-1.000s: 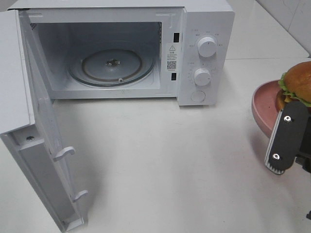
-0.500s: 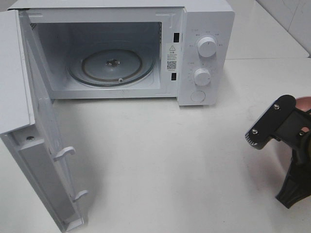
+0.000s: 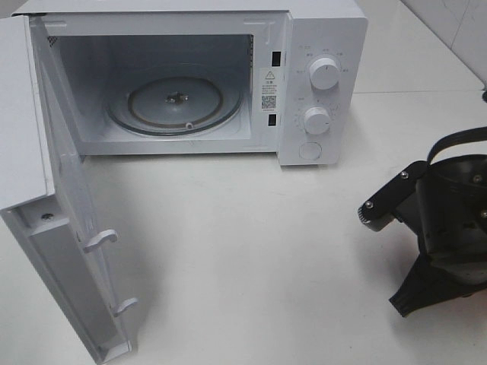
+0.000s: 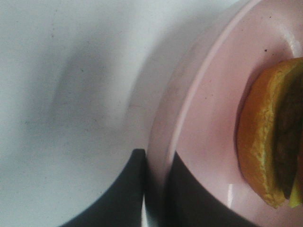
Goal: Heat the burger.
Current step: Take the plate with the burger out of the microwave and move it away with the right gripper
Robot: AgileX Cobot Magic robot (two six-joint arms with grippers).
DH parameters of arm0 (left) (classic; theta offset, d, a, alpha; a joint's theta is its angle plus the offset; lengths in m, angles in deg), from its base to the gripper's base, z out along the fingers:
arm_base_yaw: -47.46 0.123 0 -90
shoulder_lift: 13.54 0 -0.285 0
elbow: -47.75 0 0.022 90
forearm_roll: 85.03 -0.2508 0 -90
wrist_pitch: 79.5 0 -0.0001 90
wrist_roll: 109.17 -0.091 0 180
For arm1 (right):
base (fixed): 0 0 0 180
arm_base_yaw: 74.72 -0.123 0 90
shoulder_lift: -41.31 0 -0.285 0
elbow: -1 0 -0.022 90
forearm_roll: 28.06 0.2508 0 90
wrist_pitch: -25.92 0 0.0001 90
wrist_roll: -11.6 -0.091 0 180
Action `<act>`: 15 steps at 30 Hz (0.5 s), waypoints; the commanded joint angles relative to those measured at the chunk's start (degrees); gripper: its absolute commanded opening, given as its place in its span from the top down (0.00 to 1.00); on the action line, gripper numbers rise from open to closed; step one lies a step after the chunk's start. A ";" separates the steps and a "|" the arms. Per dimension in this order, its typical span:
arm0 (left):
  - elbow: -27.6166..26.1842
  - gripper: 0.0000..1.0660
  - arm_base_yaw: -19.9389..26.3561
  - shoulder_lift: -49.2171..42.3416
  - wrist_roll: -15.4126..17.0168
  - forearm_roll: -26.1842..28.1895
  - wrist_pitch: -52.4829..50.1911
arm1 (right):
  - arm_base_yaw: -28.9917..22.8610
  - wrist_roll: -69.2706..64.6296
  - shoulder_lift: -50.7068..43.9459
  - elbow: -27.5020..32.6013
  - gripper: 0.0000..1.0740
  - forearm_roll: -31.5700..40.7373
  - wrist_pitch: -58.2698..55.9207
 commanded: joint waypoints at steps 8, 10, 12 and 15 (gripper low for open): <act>0.11 0.06 0.11 -0.46 0.00 -0.23 -0.52 | 4.24 -9.28 7.39 -0.57 1.00 -4.35 0.06; 0.11 0.06 0.11 -0.46 0.00 -0.23 -0.52 | 4.58 -9.28 7.96 -0.57 1.00 -4.70 0.34; 0.11 0.06 0.11 -0.46 0.00 -0.23 -0.52 | 6.02 -10.14 8.94 -0.57 0.99 -5.90 2.58; 0.11 0.06 0.11 -0.46 0.00 -0.23 -0.52 | 6.36 -10.66 9.11 -0.57 0.99 -6.19 3.21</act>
